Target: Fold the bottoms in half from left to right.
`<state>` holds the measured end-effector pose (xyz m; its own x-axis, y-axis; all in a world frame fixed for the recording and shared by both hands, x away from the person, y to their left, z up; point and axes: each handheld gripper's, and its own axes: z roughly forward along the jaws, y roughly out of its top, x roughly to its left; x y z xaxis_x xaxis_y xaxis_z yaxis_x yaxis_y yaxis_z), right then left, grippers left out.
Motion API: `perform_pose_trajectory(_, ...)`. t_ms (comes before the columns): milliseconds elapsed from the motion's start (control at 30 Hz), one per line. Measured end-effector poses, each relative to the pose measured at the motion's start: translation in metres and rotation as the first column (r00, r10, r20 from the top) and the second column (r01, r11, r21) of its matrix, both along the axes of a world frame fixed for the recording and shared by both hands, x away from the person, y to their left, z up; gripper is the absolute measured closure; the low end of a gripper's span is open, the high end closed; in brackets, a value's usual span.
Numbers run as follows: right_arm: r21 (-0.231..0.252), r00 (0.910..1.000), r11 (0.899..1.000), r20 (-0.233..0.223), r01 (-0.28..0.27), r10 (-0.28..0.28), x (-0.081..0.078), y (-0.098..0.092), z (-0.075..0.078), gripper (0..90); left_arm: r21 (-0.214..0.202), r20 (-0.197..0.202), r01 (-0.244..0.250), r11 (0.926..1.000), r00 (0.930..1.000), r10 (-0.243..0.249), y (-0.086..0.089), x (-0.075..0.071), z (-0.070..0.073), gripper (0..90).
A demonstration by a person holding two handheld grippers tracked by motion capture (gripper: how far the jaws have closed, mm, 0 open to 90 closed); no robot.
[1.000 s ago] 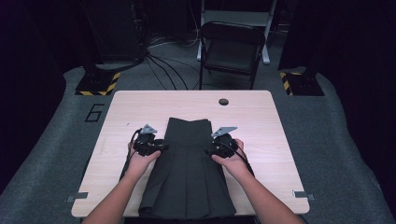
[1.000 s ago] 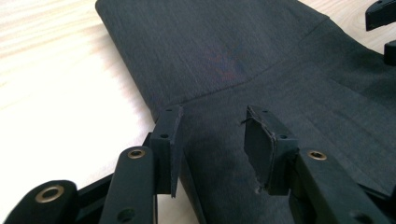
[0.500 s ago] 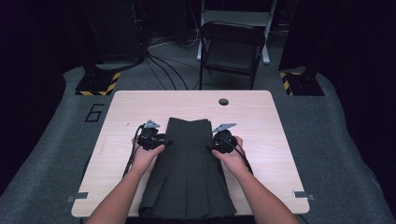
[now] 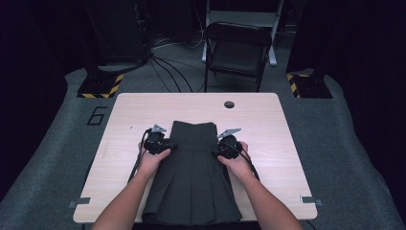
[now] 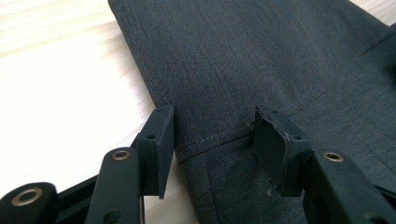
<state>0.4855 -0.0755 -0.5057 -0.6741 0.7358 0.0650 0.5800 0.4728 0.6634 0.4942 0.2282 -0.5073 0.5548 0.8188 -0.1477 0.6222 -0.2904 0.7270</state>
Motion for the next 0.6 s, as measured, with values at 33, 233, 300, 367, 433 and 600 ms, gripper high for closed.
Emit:
perform_pose_trajectory(33,0.009,1.0,1.0,0.003,-0.003,0.003,0.001,0.0,-0.002,55.4,0.0,0.0,0.0,1.0,1.0,0.0,0.0,0.0,0.0,48.9)
perform_pose_trajectory(233,0.023,0.9999,1.0,-0.007,-0.015,0.015,0.0,0.0,-0.004,58.5,0.013,0.007,0.013,0.9998,0.9999,-0.014,0.0,-0.002,-0.003,49.5)
perform_pose_trajectory(300,0.019,0.9994,0.999,-0.004,-0.035,0.035,0.001,0.001,-0.004,59.7,0.01,0.004,0.017,0.9998,0.9999,-0.017,0.002,-0.003,-0.005,50.2)
perform_pose_trajectory(367,0.022,0.9994,0.999,-0.015,-0.032,0.032,0.001,0.002,-0.004,59.8,-0.007,-0.006,0.008,0.9999,1.0,-0.008,0.004,-0.006,-0.006,50.6)
perform_pose_trajectory(433,0.017,0.999,0.999,-0.006,-0.044,0.044,0.001,0.004,-0.004,59.9,-0.01,-0.007,0.006,0.9999,1.0,-0.006,0.007,-0.01,-0.007,50.9)
perform_pose_trajectory(600,-0.021,0.9981,0.998,0.005,-0.062,0.062,-0.001,0.012,-0.002,59.7,-0.034,-0.023,0.004,0.9994,0.9997,-0.004,0.014,-0.011,-0.004,51.5)
